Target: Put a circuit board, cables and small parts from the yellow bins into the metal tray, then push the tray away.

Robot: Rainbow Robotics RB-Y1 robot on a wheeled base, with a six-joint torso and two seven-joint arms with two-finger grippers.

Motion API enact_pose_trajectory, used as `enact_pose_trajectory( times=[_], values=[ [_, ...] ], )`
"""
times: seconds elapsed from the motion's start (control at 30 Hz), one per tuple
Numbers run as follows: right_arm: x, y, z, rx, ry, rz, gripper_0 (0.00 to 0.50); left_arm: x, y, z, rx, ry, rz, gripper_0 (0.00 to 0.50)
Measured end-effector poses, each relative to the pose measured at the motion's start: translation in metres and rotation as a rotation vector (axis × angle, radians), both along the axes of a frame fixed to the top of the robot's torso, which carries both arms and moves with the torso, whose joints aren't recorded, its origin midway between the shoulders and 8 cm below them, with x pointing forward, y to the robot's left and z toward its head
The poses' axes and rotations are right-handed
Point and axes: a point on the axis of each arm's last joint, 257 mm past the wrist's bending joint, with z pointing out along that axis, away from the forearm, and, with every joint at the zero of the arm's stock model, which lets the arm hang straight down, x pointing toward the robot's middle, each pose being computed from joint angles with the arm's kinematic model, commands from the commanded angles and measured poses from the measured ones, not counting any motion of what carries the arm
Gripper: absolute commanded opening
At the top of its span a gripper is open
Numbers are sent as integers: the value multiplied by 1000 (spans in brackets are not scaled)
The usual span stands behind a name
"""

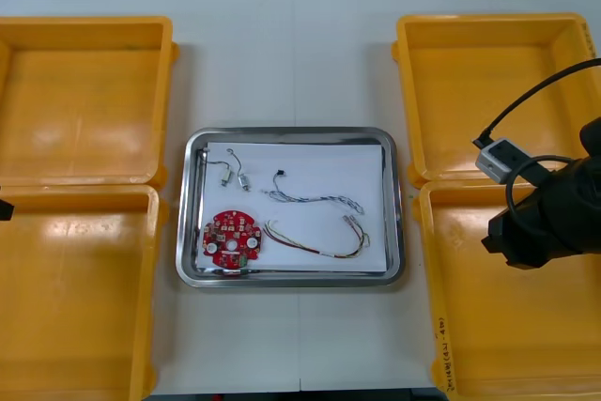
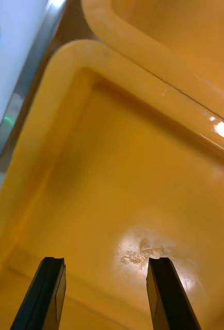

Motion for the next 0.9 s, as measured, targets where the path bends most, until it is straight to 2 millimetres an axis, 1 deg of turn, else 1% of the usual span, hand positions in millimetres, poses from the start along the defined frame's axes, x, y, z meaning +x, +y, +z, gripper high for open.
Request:
enact_pose_trajectory(
  times=[0.1,0.43,0.63,0.9],
  values=[
    [1,12,0,-7,1,43,459,-4,1,-2,-1,5,2,500],
    [-2,56,-1,-50,7,205,458,-6,3,-4,-4,11,7,500],
    [-7,78,-4,-104,6,354,456,-9,4,-7,-4,19,11,500],
    [-9,108,-8,-148,-17,448,458,-9,4,-7,-4,19,10,500]
  ],
)
